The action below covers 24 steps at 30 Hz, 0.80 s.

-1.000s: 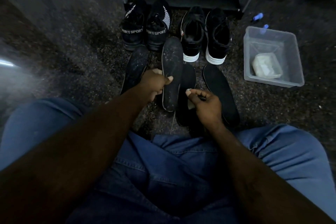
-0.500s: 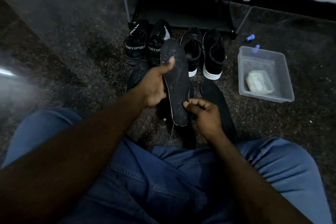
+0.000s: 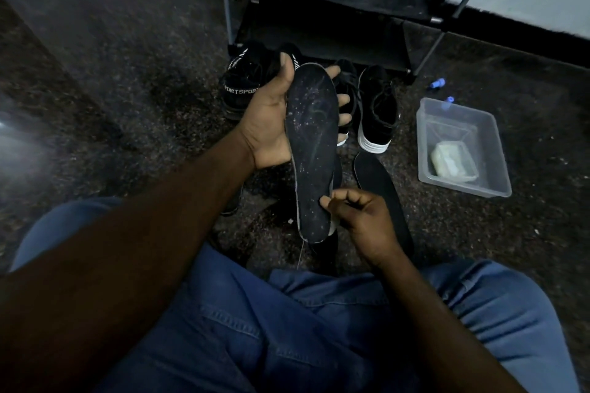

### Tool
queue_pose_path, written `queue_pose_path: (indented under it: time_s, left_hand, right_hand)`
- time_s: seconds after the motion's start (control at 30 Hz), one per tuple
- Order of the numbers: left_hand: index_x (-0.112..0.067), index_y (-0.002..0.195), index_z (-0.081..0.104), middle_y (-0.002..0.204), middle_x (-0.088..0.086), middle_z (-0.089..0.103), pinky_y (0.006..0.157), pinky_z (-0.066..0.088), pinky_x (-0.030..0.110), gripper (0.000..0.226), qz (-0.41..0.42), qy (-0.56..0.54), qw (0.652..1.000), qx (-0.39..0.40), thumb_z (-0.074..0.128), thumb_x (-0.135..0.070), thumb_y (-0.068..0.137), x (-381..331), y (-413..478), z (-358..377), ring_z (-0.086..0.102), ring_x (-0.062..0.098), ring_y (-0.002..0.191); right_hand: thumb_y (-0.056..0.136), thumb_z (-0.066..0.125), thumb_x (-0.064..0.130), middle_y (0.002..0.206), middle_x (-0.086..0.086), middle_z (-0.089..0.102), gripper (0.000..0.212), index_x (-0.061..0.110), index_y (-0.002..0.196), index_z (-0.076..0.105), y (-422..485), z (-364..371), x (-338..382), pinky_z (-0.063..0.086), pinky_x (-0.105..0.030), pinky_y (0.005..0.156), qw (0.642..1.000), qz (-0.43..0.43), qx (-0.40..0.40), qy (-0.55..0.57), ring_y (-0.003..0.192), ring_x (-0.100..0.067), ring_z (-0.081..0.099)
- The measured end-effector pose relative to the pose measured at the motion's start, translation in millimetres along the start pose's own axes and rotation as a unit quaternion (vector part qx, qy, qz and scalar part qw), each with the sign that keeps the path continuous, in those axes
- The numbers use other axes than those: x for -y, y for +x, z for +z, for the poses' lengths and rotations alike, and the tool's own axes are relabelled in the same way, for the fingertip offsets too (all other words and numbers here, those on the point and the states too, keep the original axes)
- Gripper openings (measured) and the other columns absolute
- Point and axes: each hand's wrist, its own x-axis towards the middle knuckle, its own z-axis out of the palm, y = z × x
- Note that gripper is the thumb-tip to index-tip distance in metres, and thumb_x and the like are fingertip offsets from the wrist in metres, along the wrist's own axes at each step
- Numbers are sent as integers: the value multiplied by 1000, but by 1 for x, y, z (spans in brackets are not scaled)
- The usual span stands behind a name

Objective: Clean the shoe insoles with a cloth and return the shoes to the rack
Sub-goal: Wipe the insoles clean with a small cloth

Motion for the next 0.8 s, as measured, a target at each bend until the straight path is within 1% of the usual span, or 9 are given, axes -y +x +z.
queue_pose_path:
  time_s: [0.07,0.13,0.23,0.33,0.43,0.57,0.7,0.73,0.8]
  left_hand:
    - [-18,155,45,140,21,58,97,55,54,82,-2,3,1000,-14,15,-73,102,1,3,-1,62,37,119]
    - [-17,153,49,138,19,60,103,52,57,83,-7,4,999,-35,17,-74,101,3,7,-5,62,37,119]
    - [-15,150,52,134,16,64,106,49,56,86,-20,7,998,-63,19,-76,100,6,10,-10,64,37,120]
    - [-14,150,52,128,15,67,100,53,52,82,-23,0,998,-63,22,-73,102,7,11,-9,60,39,122]
    - [-15,151,52,125,15,67,101,52,50,74,-22,-8,998,-53,26,-67,104,9,14,-6,57,40,123]
    - [-12,150,52,125,20,68,100,53,47,71,-31,-38,998,-28,27,-61,105,9,15,2,64,34,115]
    - [-4,152,46,138,22,59,116,38,52,69,-35,-59,998,-11,28,-52,106,12,14,9,57,37,125]
    - [-2,149,49,135,21,60,116,38,50,69,-38,-64,997,-8,29,-51,105,12,13,10,58,36,122]
    - [2,137,57,122,19,66,104,50,44,65,-42,-66,997,-8,33,-49,104,13,14,11,64,32,111]
  right_hand:
    - [93,72,8,78,-7,76,22,18,76,81,3,-4,2,54,-30,74,1000,1,-31,2,72,-16,67]
    - [93,72,12,89,-12,78,10,12,91,82,9,-11,4,53,-39,82,997,5,-74,33,80,-22,68]
    - [91,68,-1,109,-14,78,20,2,110,76,20,-21,13,53,-48,98,988,-10,-133,76,100,-26,72]
    - [89,66,-8,116,-15,76,30,8,112,76,28,-22,28,51,-54,106,984,-49,-158,67,115,-35,70]
    - [85,73,0,107,-15,77,27,16,106,77,34,-13,46,56,-54,100,981,-92,-170,9,104,-28,72]
    - [86,76,-3,101,-2,77,29,12,111,73,44,4,70,60,-31,85,969,-152,-180,-75,90,-11,73]
    - [87,77,2,107,4,76,35,18,118,73,51,18,88,62,-34,87,950,-204,-176,-159,92,-11,73]
    - [87,77,4,107,5,76,35,19,118,73,54,21,90,62,-35,88,944,-216,-177,-177,93,-10,73]
    - [86,79,8,105,6,75,33,19,117,73,57,26,94,62,-37,86,934,-230,-185,-203,94,-9,72]
